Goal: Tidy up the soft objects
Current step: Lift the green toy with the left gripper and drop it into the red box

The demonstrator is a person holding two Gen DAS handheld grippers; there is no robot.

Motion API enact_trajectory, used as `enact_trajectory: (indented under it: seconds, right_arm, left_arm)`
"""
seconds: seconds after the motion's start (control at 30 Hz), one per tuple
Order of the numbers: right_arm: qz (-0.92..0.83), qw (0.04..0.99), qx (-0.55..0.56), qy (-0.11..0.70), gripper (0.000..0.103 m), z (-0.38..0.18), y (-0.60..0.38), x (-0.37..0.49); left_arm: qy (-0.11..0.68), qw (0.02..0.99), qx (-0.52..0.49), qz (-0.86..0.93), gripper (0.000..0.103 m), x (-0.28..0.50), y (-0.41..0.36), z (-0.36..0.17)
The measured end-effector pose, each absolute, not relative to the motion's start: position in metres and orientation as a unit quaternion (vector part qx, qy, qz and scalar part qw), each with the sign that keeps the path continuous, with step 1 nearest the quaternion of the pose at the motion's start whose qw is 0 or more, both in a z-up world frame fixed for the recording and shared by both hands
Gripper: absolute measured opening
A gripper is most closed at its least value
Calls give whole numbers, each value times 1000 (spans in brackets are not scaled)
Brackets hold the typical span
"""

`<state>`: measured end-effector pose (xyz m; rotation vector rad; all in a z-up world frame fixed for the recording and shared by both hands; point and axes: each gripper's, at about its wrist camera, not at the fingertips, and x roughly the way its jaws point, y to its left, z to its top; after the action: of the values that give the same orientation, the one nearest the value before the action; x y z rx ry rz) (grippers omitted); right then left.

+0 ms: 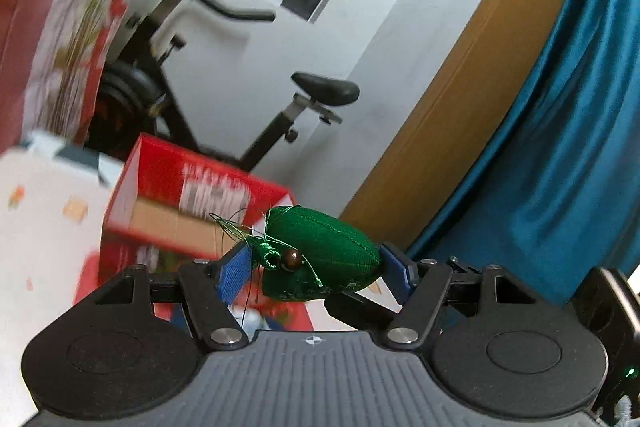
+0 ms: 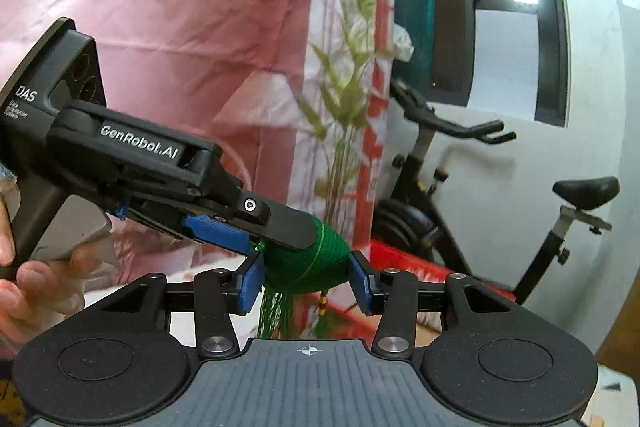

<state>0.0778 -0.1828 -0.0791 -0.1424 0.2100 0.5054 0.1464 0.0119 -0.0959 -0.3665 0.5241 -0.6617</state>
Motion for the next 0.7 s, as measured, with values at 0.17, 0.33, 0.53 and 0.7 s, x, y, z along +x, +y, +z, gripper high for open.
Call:
enact_trajectory:
  seconds: [0.17,0.33,0.53,0.7]
  right_arm:
    - [238,963,-74,99,43,-65,-192,124]
    - [229,965,-77,97,43,-64,-202,164]
    - [217,966,-96,104,48,-79,-207,210]
    - [206,964,-88,141,48,-108,-212,247]
  left_arm:
    - [245,900,-165,-320,71,185,-6,-77]
    - [241,899,-171,-324,71,223,-20,-72]
    - [237,905,-150,-320,71,257,-35,-85]
    - [272,900,-151,-306,71,294,-52,-115]
